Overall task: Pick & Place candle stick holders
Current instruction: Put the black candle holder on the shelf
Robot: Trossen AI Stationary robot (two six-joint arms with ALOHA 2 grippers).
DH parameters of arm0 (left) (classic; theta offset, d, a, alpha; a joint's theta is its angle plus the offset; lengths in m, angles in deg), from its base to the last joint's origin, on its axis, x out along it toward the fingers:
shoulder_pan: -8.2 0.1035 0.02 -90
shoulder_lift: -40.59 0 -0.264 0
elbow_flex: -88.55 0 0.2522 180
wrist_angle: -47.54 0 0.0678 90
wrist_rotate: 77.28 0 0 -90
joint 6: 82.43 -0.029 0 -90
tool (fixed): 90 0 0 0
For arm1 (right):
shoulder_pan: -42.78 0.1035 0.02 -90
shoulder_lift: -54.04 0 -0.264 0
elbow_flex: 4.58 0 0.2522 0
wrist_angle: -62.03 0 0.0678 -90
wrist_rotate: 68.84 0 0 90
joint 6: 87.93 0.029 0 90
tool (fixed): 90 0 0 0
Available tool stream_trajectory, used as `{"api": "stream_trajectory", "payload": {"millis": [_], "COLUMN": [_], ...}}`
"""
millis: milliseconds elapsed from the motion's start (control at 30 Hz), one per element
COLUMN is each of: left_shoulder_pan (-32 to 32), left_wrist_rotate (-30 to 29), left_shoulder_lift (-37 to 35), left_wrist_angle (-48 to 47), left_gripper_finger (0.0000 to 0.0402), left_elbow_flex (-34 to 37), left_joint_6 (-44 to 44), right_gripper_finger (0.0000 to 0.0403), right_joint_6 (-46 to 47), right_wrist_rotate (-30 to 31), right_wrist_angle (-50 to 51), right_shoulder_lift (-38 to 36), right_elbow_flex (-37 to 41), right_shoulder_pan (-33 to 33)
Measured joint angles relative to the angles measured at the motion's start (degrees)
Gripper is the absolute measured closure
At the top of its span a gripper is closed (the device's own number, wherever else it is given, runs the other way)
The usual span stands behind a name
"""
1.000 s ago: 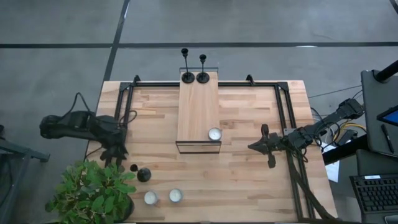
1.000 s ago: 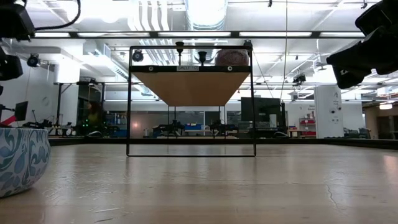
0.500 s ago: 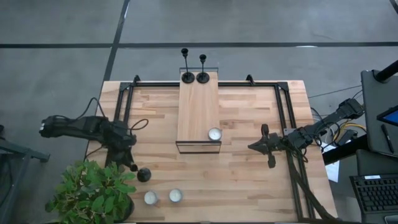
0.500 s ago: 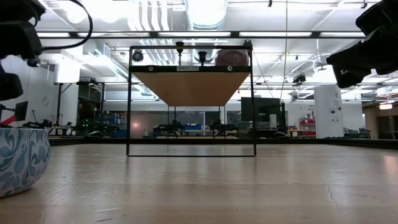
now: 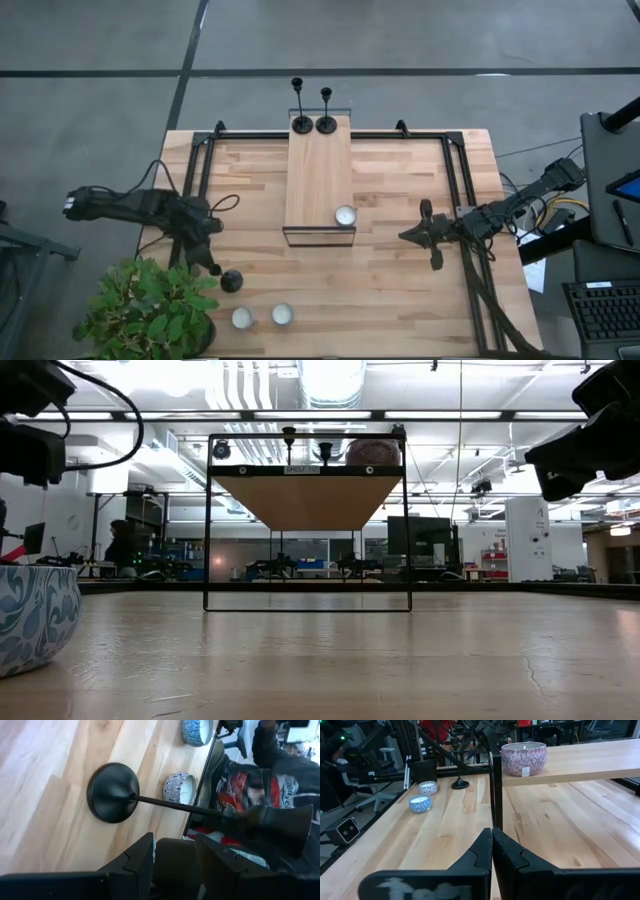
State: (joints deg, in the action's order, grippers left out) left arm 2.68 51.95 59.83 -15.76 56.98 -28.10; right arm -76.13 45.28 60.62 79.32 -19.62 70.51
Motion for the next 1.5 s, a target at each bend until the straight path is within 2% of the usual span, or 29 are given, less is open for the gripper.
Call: {"api": "stream_trajectory", "payload": {"millis": [167, 467, 867, 1167, 1333, 1500], "left_shoulder_pan": [-0.03, -0.62, -8.59, -18.26, -21.67, -23.17], "left_wrist_rotate": [-2.0, -4.49, -6.21, -15.92, -18.93, -23.11], "left_shoulder_lift": [0.11, 0.61, 2.27, 6.39, 8.22, 9.4], "left_wrist_angle": [0.99, 7.25, 11.1, 20.79, 21.71, 24.92], "left_gripper_finger": [0.0259, 0.0259, 0.0259, 0.0259, 0.0259, 0.0259], "left_elbow_flex": [0.4, 1.21, 3.17, 3.15, 3.15, 3.15], "left_joint_6": [-11.95, -19.6, -17.78, -14.5, -10.6, -10.48], "right_gripper_finger": [0.0394, 0.0394, 0.0394, 0.0394, 0.0394, 0.0394], "right_joint_6": [0.0, 0.04, 0.06, -0.08, 0.03, 0.02], "right_wrist_rotate": [0.04, 0.04, 1.47, 1.69, 2.94, 2.95], "right_wrist_angle": [0.0, 0.02, 0.17, 0.2, 0.2, 0.2], "right_shoulder_lift": [0.0, 0.0, 0.0, 0.0, 0.0, 0.0], "right_elbow_flex": [0.0, 0.0, 0.0, 0.0, 0.01, 0.0], "right_shoulder_pan": [-0.01, -0.01, -0.03, -0.03, 0.02, 0.02]}}
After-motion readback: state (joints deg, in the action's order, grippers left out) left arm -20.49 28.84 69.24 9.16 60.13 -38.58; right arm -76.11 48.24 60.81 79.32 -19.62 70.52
